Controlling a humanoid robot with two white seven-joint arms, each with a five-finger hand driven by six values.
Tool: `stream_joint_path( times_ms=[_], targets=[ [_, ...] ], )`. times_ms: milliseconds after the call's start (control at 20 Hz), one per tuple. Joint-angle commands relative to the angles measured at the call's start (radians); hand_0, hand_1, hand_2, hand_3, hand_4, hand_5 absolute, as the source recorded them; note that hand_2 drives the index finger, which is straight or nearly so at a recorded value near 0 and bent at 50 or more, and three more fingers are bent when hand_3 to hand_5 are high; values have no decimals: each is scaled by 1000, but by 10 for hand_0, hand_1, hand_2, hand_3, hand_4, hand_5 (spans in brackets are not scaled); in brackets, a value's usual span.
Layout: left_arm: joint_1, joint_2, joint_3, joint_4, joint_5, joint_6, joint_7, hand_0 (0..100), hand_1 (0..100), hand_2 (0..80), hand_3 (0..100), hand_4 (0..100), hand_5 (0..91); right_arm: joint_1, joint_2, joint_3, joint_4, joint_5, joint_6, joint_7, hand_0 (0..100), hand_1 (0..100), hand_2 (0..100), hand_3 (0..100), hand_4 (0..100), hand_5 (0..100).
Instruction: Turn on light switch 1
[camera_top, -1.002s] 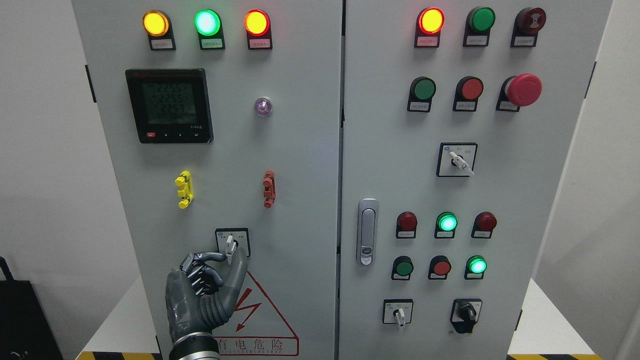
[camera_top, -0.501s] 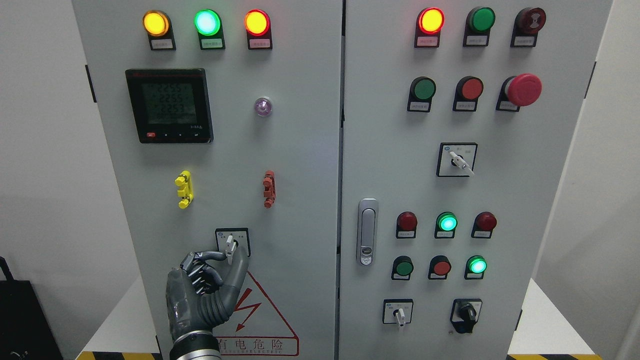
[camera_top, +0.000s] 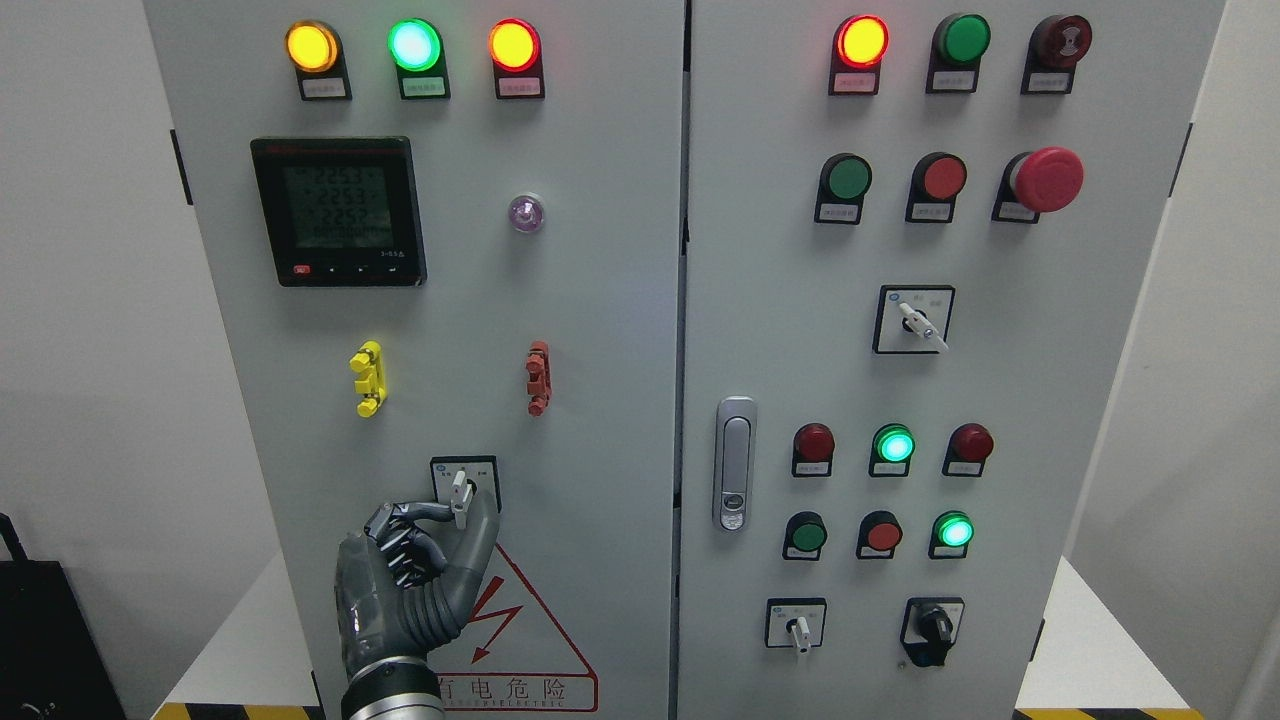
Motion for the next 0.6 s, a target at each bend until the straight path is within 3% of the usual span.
stream_joint_path(
  times_ms=[0,551],
  targets=[
    [-7,-2,0,0,0,3,-2,92,609,571,979,958,854,0,0,0,0,0,0,1,0,0,0,0,0,0],
    [-15,-2,0,2,0,30,-3,93,592,576,987,963,856,0,0,0,0,0,0,1,0,0,0,0,0,0]
  ],
)
